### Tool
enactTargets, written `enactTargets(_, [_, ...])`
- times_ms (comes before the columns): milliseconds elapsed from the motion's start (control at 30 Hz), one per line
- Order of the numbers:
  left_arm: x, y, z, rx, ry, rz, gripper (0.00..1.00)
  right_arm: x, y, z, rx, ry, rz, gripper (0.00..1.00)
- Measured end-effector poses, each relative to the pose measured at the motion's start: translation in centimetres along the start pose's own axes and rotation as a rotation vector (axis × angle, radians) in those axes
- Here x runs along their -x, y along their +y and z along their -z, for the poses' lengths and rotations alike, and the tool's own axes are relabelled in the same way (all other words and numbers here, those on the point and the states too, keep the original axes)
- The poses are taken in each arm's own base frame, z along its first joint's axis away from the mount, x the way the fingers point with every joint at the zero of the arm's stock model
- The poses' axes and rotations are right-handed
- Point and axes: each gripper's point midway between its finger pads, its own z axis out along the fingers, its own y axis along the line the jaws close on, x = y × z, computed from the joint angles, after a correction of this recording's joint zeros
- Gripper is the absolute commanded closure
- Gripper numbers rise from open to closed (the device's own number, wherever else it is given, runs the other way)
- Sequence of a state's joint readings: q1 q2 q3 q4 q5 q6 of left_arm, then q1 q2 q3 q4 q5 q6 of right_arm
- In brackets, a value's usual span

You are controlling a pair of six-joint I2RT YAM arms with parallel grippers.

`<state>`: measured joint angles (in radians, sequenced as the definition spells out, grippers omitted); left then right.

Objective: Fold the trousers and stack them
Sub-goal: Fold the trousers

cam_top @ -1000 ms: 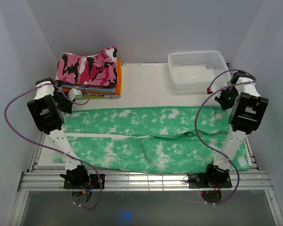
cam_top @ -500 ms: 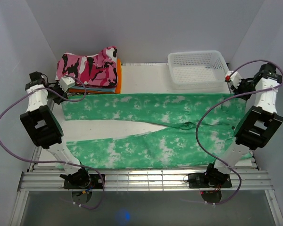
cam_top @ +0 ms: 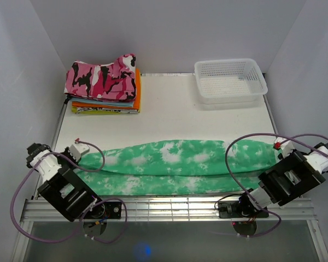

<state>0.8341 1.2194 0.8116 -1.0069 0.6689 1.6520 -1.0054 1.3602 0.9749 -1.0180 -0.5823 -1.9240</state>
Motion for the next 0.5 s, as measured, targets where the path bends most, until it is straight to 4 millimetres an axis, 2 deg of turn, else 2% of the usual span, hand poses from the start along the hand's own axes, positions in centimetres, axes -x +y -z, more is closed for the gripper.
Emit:
enactTargets(100, [-3.9,-4.9,-1.8,-0.137,0.105,0.031,1.00,-3.4,3.0,-1.6,0.087,0.048,-0.082,0.92])
enactTargets(167, [-5.3,-6.8,-2.2,-0.203,0.153,0.040,1.00,-4.8,4.0,-2.3,0.118,0.080,-0.087,0.92])
enactTargets(333, [-6.0,-6.9,-2.5,-0.220,0.196,0.046,1.00,-5.9,5.3,-3.4,0.150,0.142,-0.042,0.92])
enactTargets(500, [-6.0,-6.5,-2.9,-0.252,0.283,0.161,1.00,-5.5,5.1,-4.0,0.191,0.200,0.056,0.92])
